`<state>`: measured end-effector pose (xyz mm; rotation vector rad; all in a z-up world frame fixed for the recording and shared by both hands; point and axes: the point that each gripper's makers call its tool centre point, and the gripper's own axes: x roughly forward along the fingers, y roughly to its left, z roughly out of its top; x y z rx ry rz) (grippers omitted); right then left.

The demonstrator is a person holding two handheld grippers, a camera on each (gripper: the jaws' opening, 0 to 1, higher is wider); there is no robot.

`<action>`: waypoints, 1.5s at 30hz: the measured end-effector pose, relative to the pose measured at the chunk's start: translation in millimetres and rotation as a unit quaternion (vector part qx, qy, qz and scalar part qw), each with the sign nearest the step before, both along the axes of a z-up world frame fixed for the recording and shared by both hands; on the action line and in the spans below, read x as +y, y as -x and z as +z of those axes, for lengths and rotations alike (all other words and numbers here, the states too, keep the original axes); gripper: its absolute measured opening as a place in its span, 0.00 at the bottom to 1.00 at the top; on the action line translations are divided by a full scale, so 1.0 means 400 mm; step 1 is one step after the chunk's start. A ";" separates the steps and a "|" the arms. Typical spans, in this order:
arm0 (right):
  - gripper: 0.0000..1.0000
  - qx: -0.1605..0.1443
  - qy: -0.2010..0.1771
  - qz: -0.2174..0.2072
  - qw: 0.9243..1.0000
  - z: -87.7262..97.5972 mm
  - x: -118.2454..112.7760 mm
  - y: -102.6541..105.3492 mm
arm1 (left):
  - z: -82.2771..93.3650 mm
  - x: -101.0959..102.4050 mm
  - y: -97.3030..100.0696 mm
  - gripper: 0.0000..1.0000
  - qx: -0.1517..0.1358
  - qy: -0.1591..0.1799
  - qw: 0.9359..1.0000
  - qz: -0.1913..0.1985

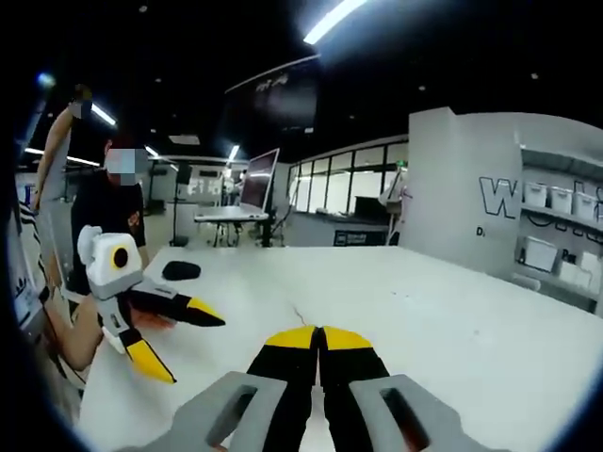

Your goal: Open the resealable bag by pulling the two sides of the seal apart until the entire bag opening is separated and visibly accessible.

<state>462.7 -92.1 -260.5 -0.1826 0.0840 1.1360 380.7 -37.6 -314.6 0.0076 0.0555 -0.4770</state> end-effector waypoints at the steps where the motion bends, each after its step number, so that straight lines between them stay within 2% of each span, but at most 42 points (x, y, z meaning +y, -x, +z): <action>1: 0.00 0.001 0.000 0.001 1.000 0.000 0.000 0.001 | 0.000 -0.001 0.000 0.59 0.000 0.001 1.000 -0.001; 16: 0.00 0.011 -0.006 0.006 1.000 -0.004 0.005 0.010 | -0.004 0.003 -0.012 0.58 0.006 0.009 1.000 0.003; 22: 0.00 0.015 -0.010 0.007 1.000 -0.003 0.004 0.014 | 0.005 -0.007 -0.013 0.51 0.012 0.028 1.000 -0.006; 33: 0.00 0.021 -0.019 0.011 1.000 0.001 0.004 0.023 | 0.008 -0.021 -0.019 0.51 0.010 0.028 0.999 -0.011; 45: 0.00 0.037 -0.035 0.019 0.999 0.007 0.004 0.035 | 0.024 -0.042 -0.022 0.47 0.008 0.032 0.999 -0.021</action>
